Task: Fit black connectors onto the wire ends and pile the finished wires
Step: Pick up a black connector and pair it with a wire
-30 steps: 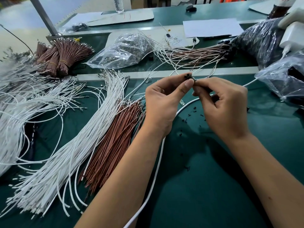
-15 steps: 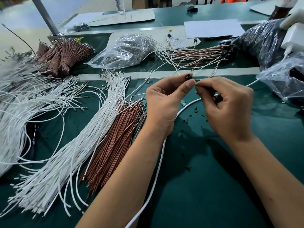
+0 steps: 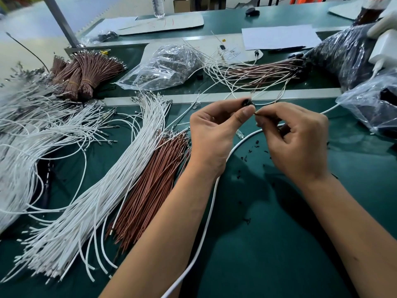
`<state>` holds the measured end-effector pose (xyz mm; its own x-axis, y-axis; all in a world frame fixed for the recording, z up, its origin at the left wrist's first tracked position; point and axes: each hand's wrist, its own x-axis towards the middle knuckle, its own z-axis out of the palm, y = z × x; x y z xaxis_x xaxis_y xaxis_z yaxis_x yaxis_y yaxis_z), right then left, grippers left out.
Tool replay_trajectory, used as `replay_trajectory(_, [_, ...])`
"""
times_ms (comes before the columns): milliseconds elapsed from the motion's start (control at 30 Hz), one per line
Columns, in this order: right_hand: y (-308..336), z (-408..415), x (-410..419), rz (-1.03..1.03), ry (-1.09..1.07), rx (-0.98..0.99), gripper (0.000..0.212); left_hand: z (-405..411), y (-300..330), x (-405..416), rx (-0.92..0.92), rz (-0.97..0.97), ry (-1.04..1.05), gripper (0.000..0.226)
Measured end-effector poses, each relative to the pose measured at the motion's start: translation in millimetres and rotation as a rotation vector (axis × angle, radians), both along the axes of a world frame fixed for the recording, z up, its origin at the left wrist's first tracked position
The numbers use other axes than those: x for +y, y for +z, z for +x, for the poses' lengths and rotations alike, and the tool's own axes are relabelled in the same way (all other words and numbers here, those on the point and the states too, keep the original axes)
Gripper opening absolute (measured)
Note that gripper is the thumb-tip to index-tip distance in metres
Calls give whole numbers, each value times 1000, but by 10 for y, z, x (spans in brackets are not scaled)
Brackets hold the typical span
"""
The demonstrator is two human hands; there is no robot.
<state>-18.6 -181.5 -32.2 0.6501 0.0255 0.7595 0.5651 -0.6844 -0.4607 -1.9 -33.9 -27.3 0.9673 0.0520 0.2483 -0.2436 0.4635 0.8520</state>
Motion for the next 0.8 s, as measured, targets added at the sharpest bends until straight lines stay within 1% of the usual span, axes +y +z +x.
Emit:
replay_trajectory(300, [-28, 28, -13, 1, 22, 62, 5, -8, 19, 6, 115, -43, 16, 17])
replay_trajectory(500, [-32, 27, 7, -21, 7, 79, 5, -15, 25, 12, 238, -94, 7, 15])
replay_trajectory(633, [-18, 22, 12, -27, -8, 94, 6, -3, 5, 5, 306, -83, 11, 13])
replay_trajectory(800, [0, 16, 10, -26, -18, 116, 5, 17, -6, 10, 327, -85, 16, 12])
